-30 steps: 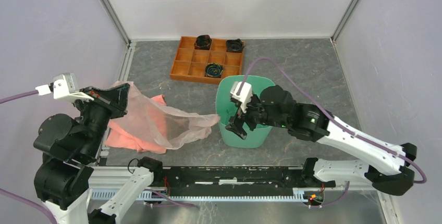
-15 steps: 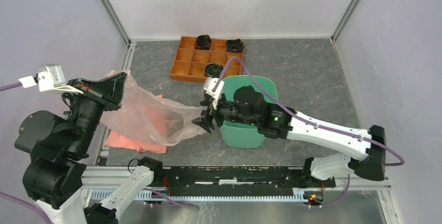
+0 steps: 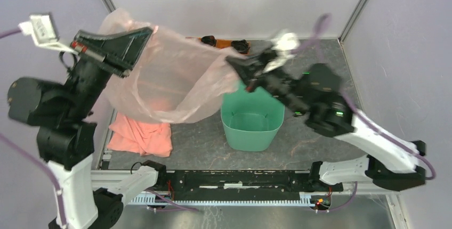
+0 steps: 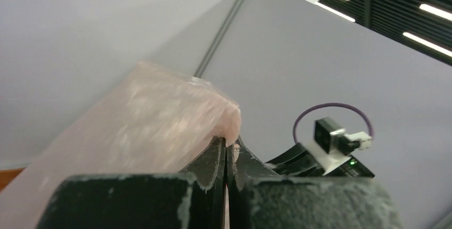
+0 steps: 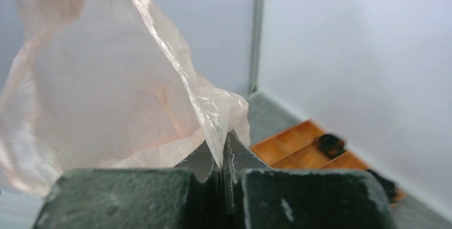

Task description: Put the trash bags into the trash bin

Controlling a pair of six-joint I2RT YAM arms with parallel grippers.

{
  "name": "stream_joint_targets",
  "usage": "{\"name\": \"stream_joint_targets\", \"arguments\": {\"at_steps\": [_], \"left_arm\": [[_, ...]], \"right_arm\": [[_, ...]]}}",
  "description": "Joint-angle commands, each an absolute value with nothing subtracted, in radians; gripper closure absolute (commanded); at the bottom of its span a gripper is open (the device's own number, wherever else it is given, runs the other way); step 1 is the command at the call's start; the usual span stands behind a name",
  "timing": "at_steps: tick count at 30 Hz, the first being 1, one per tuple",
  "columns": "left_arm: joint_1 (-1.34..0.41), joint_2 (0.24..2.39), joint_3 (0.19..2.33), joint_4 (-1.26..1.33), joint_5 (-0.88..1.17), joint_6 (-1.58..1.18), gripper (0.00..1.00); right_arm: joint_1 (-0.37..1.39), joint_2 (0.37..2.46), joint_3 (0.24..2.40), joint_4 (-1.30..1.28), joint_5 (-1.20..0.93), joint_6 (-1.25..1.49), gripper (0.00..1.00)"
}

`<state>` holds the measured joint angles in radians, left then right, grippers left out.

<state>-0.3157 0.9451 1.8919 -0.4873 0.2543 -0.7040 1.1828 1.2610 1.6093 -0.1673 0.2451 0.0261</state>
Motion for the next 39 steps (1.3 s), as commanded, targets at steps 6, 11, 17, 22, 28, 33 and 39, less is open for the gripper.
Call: {"name": "stream_joint_targets", "arguments": {"at_steps": [6,11,17,22,28,33,39], "left_arm": [[-0.31,1.085,1.849,-0.043,0.442,-1.06,0.98],[-0.352,1.1,1.74,0.069,0.424,-1.117,0.98],[-0.5,1.132,1.716,0.073,0.361,-1.065,0.98],[-0.603,1.155,1.689,0.058,0.338,-1.053,0.98],[-0.857,1.23,1.69,0.011,0.228,-0.946,0.98],[-1.108,1.353,1.777,-0.024,0.143,-0.834,0.98],[-1.213,1.389,1.715,-0.075,-0.033,-0.792,0.98]], "right_arm": [[1.183,0.986,1.549,-0.284,0.541,-0.101,1.0],[1.183,0.872,1.338,-0.206,0.691,-0.162,1.0],[1.183,0.938,1.383,-0.233,0.555,-0.116,1.0],[1.183,0.948,1.441,-0.289,0.42,-0.055,0.99],[1.182,0.838,1.355,-0.445,0.578,-0.021,0.99],[1.182,0.717,1.329,-0.538,0.551,0.045,0.99],[1.182,0.635,1.234,-0.327,0.398,0.07,0.94]]}}
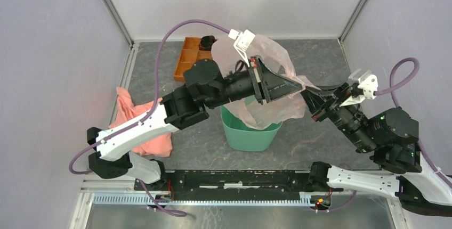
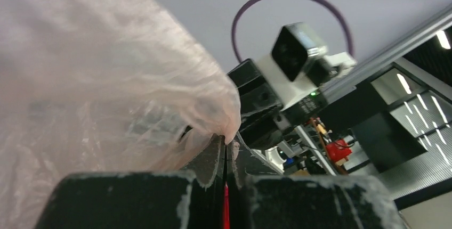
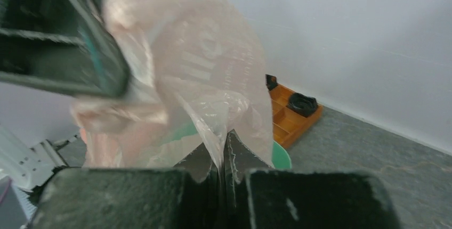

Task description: Put the trash bags into the trash bin

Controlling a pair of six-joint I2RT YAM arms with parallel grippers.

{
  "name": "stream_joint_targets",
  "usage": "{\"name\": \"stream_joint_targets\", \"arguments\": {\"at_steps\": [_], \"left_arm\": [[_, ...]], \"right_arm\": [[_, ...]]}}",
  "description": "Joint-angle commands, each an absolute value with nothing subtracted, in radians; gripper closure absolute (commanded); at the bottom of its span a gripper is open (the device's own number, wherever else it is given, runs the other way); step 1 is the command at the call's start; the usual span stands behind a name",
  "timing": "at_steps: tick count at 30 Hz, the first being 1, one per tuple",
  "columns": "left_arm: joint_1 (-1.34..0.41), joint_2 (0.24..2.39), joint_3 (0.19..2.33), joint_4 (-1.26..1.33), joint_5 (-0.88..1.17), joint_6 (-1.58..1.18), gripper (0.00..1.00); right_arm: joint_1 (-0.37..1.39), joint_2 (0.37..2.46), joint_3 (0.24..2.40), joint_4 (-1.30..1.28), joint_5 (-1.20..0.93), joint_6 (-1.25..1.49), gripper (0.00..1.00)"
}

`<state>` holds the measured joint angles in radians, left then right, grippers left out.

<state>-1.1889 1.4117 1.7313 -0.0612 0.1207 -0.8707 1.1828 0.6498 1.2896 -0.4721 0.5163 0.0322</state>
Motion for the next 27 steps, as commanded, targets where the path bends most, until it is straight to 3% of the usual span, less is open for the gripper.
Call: {"name": "stream_joint_targets", "arguments": {"at_steps": [1,3,9,13,15,20,27], "left_arm": [[-1.214,1.387,1.698,-0.076,-0.048,-0.805,0.98],[-1.214,1.384,1.684,-0.077,-0.059,-0.823,0.98],[-1.216,1.379,1.701,-0.094,-0.062,-0.834,0.98],[-1.216,1.375,1.717,-0.107,-0.056,-0.833,0.98],[-1.217,1.376,1.718,-0.107,-0.042,-0.839,0.98],[-1.221,1.35,1.701,-0.107,-0.01,-0.847,0.98],[-1.222,1.308,1.709,-0.206,0.007,-0.823,0.98]], "right_arm": [[1.183,0.627,1.208,-0.264,0.357,0.072,0.87],[1.183,0.631,1.185,-0.199,0.275,0.053,0.76],[1.183,0.625,1.132,-0.135,0.111,-0.065,0.56],[1.183,0.592,1.023,0.026,0.134,-0.086,0.3],[1.182,0.615,1.011,0.087,0.136,-0.1,0.23],[1.182,0.649,1.026,0.124,0.245,-0.121,0.26],[1.182,0.612,1.006,0.143,0.172,-0.24,0.28]]}}
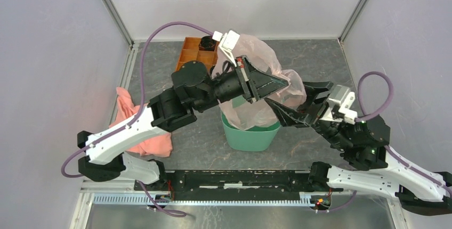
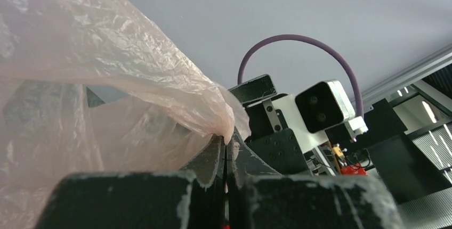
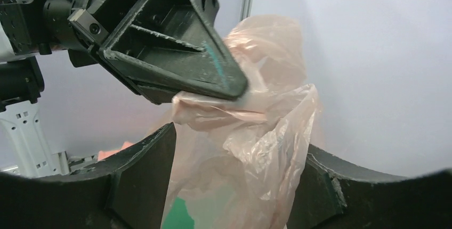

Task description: Put the trash bags into the trash bin

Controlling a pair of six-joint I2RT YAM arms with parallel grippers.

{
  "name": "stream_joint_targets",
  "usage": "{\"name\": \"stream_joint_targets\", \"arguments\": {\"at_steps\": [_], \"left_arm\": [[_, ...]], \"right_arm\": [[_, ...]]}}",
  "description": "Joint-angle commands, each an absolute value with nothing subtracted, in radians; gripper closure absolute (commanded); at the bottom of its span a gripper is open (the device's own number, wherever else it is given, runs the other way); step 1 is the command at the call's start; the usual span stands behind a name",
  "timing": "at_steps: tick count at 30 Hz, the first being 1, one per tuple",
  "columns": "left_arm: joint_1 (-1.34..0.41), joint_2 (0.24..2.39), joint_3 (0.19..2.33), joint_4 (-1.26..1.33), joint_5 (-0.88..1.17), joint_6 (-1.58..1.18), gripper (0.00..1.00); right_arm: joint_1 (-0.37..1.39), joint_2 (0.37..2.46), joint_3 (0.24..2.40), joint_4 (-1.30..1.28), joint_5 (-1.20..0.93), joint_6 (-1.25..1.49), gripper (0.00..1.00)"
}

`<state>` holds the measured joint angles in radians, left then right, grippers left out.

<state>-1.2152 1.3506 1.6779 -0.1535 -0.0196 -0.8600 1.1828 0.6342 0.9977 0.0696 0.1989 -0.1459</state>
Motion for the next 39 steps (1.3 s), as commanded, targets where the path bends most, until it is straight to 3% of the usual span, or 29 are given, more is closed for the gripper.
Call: {"name": "stream_joint_targets", "arguments": {"at_steps": [1,13,14,18,21,26,28,31,36,39], "left_arm": [[-1.222,1.306,1.713,-0.219,0.026,-0.821,0.98],[-1.222,1.345,1.761,-0.264,0.081,-0.816,0.98],[-1.222,1.345,1.762,-0.266,0.08,-0.816,0.98],[-1.222,1.333,1.761,-0.277,0.073,-0.809,0.98],[-1.222,1.312,1.755,-0.285,0.057,-0.8,0.97],[-1.222,1.299,1.761,-0.29,0.047,-0.783,0.89],[-1.222,1.305,1.778,-0.299,0.053,-0.772,0.79],[-1.222,1.302,1.805,-0.348,0.024,-0.718,0.55],[-1.222,1.227,1.827,-0.506,-0.203,-0.585,0.06],[-1.222,1.178,1.84,-0.633,-0.336,-0.53,0.0]], "right_arm": [[1.182,0.613,1.01,0.141,0.173,-0.256,0.29],[1.183,0.667,1.048,0.202,-0.031,-0.273,0.26],[1.182,0.666,1.047,0.209,-0.043,-0.274,0.29],[1.182,0.681,1.071,0.187,-0.054,-0.284,0.69],[1.183,0.677,1.054,0.193,-0.042,-0.29,0.88],[1.181,0.678,1.048,0.196,-0.014,-0.282,0.9],[1.182,0.684,1.052,0.196,-0.02,-0.277,0.99],[1.182,0.689,1.061,0.181,0.006,-0.263,0.99],[1.183,0.667,1.066,0.08,0.185,-0.235,0.99],[1.183,0.646,1.054,0.034,0.332,-0.192,0.99]]}}
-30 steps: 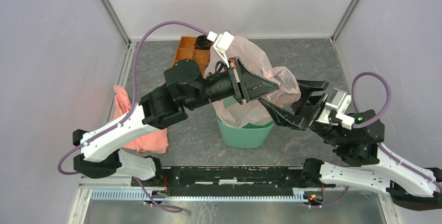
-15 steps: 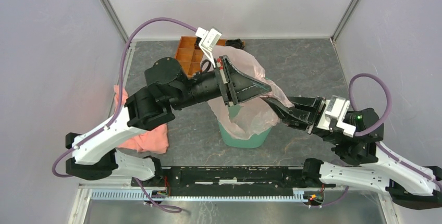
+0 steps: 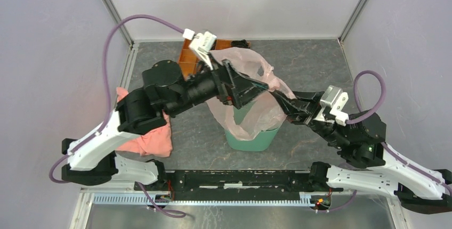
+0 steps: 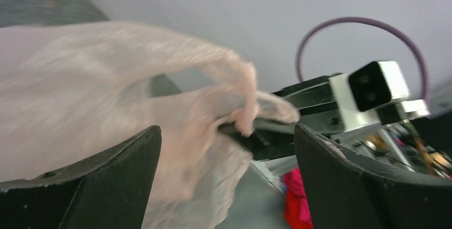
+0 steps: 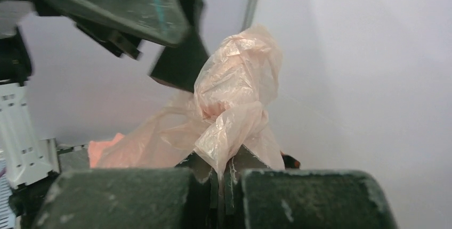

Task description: Put the trash bags into the trash bin

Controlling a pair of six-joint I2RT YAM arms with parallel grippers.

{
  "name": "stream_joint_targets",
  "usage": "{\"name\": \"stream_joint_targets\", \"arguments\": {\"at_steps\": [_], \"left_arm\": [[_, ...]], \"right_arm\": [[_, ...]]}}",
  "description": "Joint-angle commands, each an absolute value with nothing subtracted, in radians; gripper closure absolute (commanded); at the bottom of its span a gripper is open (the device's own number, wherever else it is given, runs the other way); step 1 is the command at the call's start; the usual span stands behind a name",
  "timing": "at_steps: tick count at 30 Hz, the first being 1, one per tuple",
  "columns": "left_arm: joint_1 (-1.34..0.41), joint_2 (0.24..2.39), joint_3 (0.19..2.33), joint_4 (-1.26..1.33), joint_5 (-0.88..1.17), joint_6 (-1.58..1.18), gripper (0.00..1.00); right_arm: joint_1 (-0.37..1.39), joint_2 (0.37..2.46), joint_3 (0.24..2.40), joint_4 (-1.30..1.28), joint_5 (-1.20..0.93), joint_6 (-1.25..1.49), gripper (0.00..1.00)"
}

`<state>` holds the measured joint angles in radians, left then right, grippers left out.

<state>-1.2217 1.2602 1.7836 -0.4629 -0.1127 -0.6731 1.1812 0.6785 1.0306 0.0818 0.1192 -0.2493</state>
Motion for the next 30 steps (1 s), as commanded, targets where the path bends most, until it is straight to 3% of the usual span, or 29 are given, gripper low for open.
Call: {"name": "stream_joint_targets", "arguments": {"at_steps": [1,5,10,13,17,24,30], "left_arm": [[-1.221,1.15,1.832,-0.669,-0.429,-0.524,0.0],[-1.222,1.079,1.75,-0.755,-0.714,-0.525,0.0],[-1.202,1.077,1.683,-0.761,-0.967,-0.54,0.0],[-1.04,1.168,1.759,-0.766,-0.779,-0.524,0.01],[-0.826,1.309,1.775,-0.77,-0.418,-0.554,0.15],[-0.843,1.252,1.504,-0.489,-0.013,-0.605,0.45],[-1.057,1.29,1.436,-0.488,-0.13,-0.598,0.56]], "right_arm": [[1.182,0.64,1.055,0.021,0.383,-0.169,0.99],[1.183,0.626,1.084,-0.051,0.474,-0.122,0.99],[1.182,0.621,1.118,-0.095,0.385,-0.097,0.99],[1.183,0.623,1.135,-0.109,0.321,-0.085,0.99],[1.183,0.619,1.138,-0.123,0.3,-0.068,0.99],[1.182,0.634,1.141,-0.124,0.381,-0.064,0.99],[1.182,0.742,1.193,-0.172,0.469,-0.041,0.99]]}}
